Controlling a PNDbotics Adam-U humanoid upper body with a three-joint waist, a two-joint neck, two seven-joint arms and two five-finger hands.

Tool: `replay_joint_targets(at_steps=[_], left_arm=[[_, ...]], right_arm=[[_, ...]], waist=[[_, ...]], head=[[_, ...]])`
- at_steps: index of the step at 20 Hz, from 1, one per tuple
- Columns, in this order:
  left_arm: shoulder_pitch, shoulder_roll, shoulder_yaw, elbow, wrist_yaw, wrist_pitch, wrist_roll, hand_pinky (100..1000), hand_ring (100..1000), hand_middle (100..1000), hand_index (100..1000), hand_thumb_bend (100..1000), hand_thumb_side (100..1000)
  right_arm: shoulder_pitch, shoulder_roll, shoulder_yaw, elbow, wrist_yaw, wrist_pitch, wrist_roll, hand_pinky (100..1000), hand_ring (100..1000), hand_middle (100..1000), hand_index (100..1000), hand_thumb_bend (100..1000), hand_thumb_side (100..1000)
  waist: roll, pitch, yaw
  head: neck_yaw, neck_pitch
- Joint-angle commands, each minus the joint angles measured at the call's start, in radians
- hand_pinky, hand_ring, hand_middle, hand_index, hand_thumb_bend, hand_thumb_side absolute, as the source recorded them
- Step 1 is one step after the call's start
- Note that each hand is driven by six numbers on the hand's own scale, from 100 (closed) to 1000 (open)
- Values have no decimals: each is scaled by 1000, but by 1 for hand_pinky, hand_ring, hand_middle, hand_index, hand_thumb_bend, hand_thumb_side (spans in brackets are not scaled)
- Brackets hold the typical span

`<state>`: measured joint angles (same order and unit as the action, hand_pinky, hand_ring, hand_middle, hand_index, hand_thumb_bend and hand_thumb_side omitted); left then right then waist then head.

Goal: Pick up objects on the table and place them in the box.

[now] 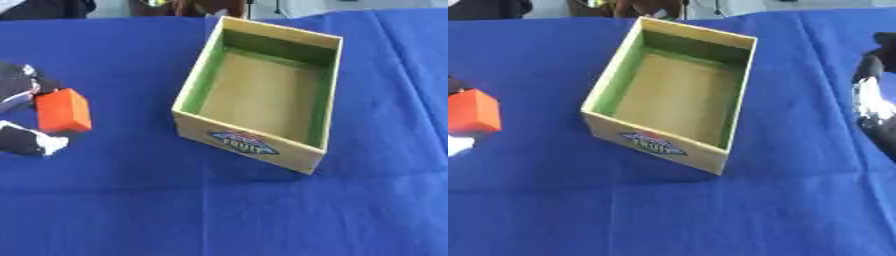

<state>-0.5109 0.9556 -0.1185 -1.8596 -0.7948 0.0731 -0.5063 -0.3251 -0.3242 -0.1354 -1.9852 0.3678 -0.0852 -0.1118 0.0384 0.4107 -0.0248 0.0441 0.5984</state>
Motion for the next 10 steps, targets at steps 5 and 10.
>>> replay_joint_targets(at_steps=[5, 10], left_arm=[[-208, -69, -20, 4, 31, -8, -25, 264, 486, 375, 567, 100, 518], [-373, -188, -69, 99, 35, -35, -53, 253, 477, 362, 553, 100, 518]], right_arm=[[-7, -39, -1, -15, -14, -6, -2, 739, 657, 603, 797, 100, 558], [-20, -54, 4, -15, -27, -13, -6, 737, 656, 604, 796, 100, 555]], waist=[[10, -43, -3], [24, -54, -21]], head=[[2, 9], [12, 7]])
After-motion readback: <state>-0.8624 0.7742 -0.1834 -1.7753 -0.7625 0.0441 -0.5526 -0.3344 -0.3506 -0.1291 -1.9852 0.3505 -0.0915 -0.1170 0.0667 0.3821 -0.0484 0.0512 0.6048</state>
